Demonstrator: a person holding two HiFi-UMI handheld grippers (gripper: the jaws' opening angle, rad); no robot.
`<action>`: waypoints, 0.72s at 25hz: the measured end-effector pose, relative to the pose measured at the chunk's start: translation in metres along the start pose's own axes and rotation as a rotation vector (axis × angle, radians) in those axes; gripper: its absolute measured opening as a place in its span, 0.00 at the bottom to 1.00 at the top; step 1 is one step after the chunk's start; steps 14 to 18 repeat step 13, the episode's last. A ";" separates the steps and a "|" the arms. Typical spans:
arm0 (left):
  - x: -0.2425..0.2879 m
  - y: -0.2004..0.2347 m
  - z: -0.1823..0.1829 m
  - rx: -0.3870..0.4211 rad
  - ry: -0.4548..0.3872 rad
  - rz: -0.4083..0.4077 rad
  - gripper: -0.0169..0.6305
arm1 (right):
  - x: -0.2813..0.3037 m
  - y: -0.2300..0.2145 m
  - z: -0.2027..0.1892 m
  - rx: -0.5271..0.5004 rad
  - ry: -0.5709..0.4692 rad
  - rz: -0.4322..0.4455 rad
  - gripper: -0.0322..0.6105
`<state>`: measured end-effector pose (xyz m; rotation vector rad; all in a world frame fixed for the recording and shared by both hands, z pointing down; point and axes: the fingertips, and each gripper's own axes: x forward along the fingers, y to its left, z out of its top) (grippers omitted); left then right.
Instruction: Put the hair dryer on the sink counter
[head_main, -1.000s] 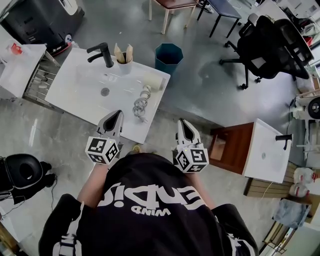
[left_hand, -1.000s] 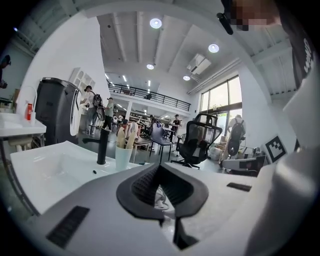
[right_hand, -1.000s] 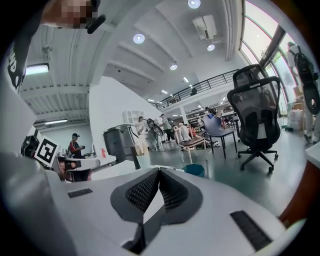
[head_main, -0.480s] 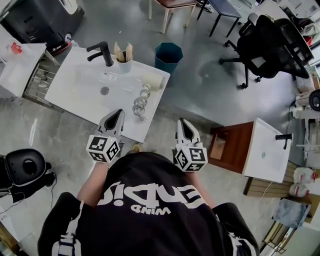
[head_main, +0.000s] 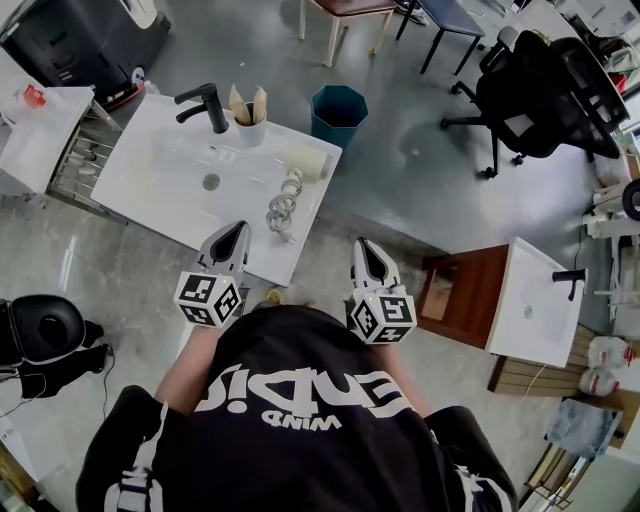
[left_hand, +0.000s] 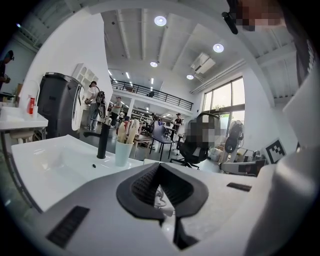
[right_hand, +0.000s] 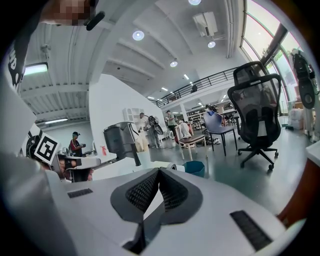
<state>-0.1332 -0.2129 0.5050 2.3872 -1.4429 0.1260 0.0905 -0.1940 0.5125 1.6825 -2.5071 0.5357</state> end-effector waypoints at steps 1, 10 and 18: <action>0.000 0.000 0.000 -0.003 0.002 0.001 0.04 | 0.000 0.000 -0.001 0.003 0.001 0.001 0.09; -0.001 0.004 -0.002 -0.006 0.014 0.020 0.04 | 0.003 -0.001 -0.004 0.017 0.007 0.003 0.09; -0.001 0.006 -0.003 -0.006 0.016 0.024 0.04 | 0.003 -0.001 -0.004 0.021 0.008 0.002 0.09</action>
